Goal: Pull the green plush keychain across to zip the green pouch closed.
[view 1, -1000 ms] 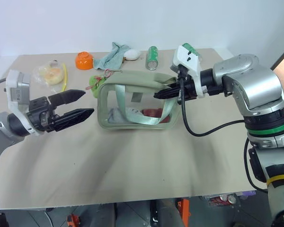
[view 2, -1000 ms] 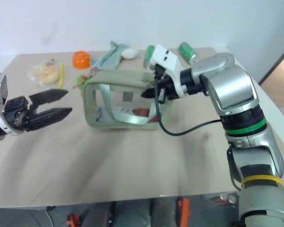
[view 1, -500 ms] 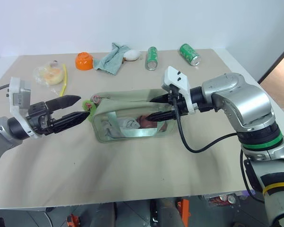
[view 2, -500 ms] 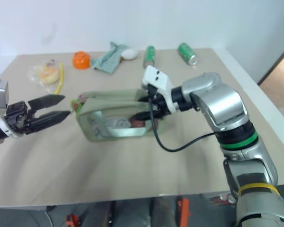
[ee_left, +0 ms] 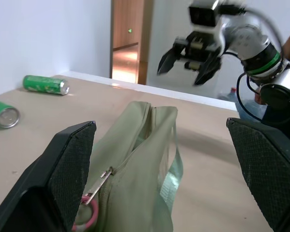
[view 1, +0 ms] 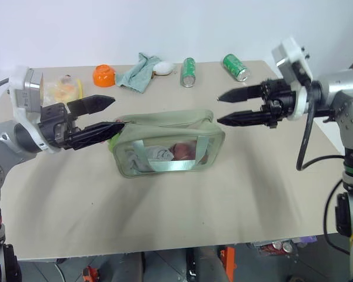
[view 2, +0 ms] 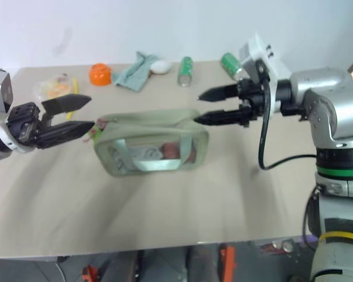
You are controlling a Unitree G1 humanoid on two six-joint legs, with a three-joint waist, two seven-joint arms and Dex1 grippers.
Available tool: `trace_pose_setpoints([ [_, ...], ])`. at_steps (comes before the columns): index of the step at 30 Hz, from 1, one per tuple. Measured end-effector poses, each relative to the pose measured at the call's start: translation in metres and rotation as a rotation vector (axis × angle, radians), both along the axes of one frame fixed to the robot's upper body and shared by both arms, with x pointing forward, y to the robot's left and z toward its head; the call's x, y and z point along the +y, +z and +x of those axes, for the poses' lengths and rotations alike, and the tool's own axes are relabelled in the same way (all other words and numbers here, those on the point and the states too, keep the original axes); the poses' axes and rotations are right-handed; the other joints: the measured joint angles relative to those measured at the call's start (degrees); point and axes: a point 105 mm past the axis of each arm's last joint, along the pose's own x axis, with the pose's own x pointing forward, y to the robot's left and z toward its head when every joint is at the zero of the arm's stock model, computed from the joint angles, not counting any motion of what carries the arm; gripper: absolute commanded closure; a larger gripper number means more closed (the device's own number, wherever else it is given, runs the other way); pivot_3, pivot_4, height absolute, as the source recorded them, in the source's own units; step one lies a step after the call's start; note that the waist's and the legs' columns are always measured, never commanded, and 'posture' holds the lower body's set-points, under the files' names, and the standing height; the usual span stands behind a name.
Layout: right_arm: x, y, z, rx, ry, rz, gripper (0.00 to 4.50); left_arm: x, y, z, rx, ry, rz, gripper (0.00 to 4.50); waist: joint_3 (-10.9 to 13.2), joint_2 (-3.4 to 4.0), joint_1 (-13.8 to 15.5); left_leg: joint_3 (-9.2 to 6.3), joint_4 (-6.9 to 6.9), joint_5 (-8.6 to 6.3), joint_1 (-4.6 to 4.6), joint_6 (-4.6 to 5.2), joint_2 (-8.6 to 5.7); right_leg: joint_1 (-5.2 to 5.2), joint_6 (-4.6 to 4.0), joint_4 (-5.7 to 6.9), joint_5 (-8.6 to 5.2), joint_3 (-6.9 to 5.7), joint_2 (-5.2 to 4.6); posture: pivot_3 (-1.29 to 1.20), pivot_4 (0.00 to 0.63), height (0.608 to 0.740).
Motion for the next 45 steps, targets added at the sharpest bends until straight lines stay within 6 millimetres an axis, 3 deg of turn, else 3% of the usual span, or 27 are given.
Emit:
trace_pose_setpoints([
  [5,-0.007,-0.029,0.011,0.057,-0.061,-0.035,1.19,0.001,-0.006,0.005,0.029,0.005,-0.008,0.00,0.0,-0.01,-0.1,0.01,0.05,0.00,0.00,0.00,0.03,0.01,0.01,0.00,0.02,0.01,0.02,0.00,0.150,0.740],
  [14,0.005,-0.041,0.016,0.090,-0.045,-0.026,1.19,-0.003,-0.004,0.009,0.026,-0.005,-0.043,0.00,0.0,-0.03,0.1,0.01,0.05,0.01,-0.01,0.00,0.02,0.02,0.02,0.00,0.04,0.01,0.02,0.00,0.150,0.740],
  [17,0.009,-0.044,0.017,0.097,-0.037,-0.020,1.84,-0.004,-0.005,0.011,0.036,0.000,-0.071,0.00,0.0,-0.05,0.1,0.01,0.05,0.01,-0.01,0.01,0.03,0.02,0.02,0.00,0.05,0.01,0.03,0.00,0.150,0.740],
  [24,0.009,-0.047,0.021,0.101,-0.056,-0.012,4.23,0.001,-0.011,0.015,0.067,0.046,-0.105,0.00,0.0,-0.05,0.1,0.01,0.06,0.01,0.00,0.01,0.03,0.04,0.04,0.00,0.06,0.02,0.03,0.00,0.150,0.740],
  [27,0.009,-0.047,0.022,0.099,-0.061,-0.011,4.23,0.006,-0.016,0.018,0.090,0.080,-0.121,0.00,0.0,-0.05,0.1,0.01,0.06,0.01,0.01,0.01,0.03,0.03,0.04,0.00,0.06,0.02,0.03,0.00,0.150,0.740],
  [36,0.009,-0.049,0.023,0.107,-0.074,-0.005,4.23,0.069,-0.060,0.037,0.261,0.364,-0.158,0.00,0.0,-0.05,0.1,0.02,0.07,0.01,0.01,0.00,0.06,0.03,0.02,0.01,0.05,0.02,0.05,0.00,0.150,0.740],
  [45,0.009,-0.052,0.023,0.117,-0.080,0.004,4.23,0.075,-0.083,0.043,0.313,0.403,-0.125,0.00,0.0,-0.05,0.1,0.02,0.06,0.01,0.04,0.00,0.08,0.03,-0.01,0.01,0.07,0.02,0.06,0.00,0.150,0.740],
])
